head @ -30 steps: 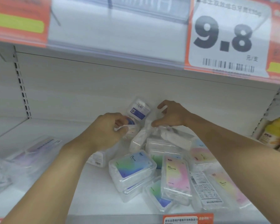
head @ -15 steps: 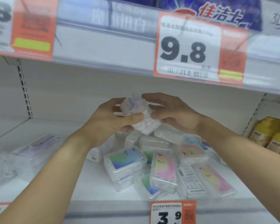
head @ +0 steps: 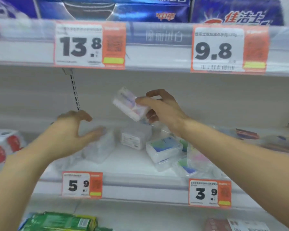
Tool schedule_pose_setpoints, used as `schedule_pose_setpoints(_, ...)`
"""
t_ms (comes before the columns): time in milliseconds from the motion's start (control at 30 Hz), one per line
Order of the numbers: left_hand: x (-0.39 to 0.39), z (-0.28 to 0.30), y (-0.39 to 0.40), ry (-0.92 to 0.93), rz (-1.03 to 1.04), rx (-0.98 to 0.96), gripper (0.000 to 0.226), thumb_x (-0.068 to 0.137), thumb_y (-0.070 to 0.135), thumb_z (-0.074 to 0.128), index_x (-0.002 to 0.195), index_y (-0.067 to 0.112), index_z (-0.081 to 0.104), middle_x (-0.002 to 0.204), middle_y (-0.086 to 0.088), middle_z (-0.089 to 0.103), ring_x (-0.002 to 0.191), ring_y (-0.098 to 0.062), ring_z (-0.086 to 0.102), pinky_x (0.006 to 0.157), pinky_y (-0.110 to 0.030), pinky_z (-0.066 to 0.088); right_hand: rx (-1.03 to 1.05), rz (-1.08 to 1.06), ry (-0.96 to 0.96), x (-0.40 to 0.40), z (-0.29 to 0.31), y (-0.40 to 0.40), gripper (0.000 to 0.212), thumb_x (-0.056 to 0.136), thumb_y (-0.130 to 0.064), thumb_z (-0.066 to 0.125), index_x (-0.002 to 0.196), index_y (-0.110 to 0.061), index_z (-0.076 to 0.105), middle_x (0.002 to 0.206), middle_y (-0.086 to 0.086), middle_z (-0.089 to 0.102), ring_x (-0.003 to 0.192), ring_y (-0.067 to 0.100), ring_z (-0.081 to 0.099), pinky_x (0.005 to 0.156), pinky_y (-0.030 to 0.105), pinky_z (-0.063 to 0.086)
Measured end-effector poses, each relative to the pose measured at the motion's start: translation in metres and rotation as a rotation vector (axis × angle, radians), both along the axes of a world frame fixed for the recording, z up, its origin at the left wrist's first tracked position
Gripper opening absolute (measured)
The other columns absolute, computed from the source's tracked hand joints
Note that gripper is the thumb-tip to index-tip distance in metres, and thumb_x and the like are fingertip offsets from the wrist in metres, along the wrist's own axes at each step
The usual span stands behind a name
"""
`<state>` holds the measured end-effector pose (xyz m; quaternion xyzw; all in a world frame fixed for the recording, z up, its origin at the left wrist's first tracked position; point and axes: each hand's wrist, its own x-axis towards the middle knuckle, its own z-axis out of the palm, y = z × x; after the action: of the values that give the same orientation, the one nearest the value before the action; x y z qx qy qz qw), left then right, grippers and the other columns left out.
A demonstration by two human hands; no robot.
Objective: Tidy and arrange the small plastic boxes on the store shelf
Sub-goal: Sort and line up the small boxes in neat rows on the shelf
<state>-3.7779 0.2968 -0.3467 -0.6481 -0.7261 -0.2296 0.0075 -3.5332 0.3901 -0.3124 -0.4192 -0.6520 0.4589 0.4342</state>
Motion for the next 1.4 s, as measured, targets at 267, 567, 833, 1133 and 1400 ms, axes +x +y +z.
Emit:
schedule_pose_setpoints(267,-0.044,-0.044,-0.04,0.066,0.086,-0.162,0.073,0.076,0.061,0.064,0.14,0.036,0.04,0.138,-0.005,0.041,0.122,-0.029,0.036,0.103,-0.04,0.036,0.227,-0.013,-0.287,-0.114,-0.031,0.01,0.063,0.078,-0.049,0.076,0.125,-0.023,0.044,0.126,0.005,0.054,0.107,0.023,0.058,0.076,0.027,0.041)
schedule_pose_setpoints(567,-0.042,-0.029,-0.03,-0.084,0.175,-0.197,0.102,0.065,0.092,0.026,0.138,0.023,0.043,0.133,-0.013,0.043,0.128,-0.034,0.039,0.102,-0.05,0.039,0.086,0.097,-0.647,-0.16,-0.054,-0.009,0.063,0.075,-0.049,0.076,0.123,-0.016,0.052,0.118,0.004,0.058,0.111,0.025,0.06,0.091,0.034,0.051)
schedule_pose_setpoints(833,-0.042,-0.024,-0.026,-0.077,0.196,-0.299,0.079,0.078,0.08,0.032,0.143,0.033,0.038,0.145,-0.014,0.035,0.136,-0.036,0.028,0.107,-0.054,0.032,0.088,0.279,-0.674,-0.125,-0.027,-0.001,0.039,0.096,-0.036,0.055,0.122,-0.009,0.065,0.124,0.011,0.065,0.098,0.02,0.06,0.083,0.031,0.048)
schedule_pose_setpoints(1133,0.01,-0.007,-0.003,-0.133,-0.021,0.198,0.049,0.074,0.028,0.04,0.116,0.015,0.062,0.118,-0.01,0.062,0.114,-0.03,0.053,0.096,-0.04,0.044,0.225,0.03,-1.22,0.026,0.007,0.013,0.057,0.081,-0.061,0.065,0.131,-0.036,0.056,0.139,-0.005,0.053,0.123,0.02,0.052,0.101,0.03,0.04)
schedule_pose_setpoints(1400,0.095,-0.031,0.061,-0.134,-0.166,-0.03,0.065,0.084,0.053,0.06,0.14,0.032,0.035,0.137,-0.004,0.033,0.129,-0.026,0.036,0.103,-0.041,0.039,0.183,0.207,-1.147,0.064,-0.032,-0.006,0.079,0.074,-0.068,0.067,0.144,-0.039,0.044,0.153,-0.017,0.038,0.138,0.007,0.037,0.105,0.022,0.03)
